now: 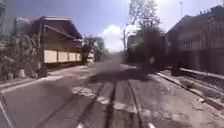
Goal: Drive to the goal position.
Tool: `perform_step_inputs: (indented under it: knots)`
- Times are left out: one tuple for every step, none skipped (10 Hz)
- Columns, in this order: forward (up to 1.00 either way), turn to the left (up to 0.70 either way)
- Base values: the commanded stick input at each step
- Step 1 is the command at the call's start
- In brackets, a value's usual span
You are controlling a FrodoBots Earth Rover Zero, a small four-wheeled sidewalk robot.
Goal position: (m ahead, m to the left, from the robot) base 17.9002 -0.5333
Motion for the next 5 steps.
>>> perform_step_inputs:
  knots:
    - [0.85,-0.34]
    - [0.85,-0.03]
    - [0.85,0.00]
    - [0.85,0.00]
    - [0.85,0.00]
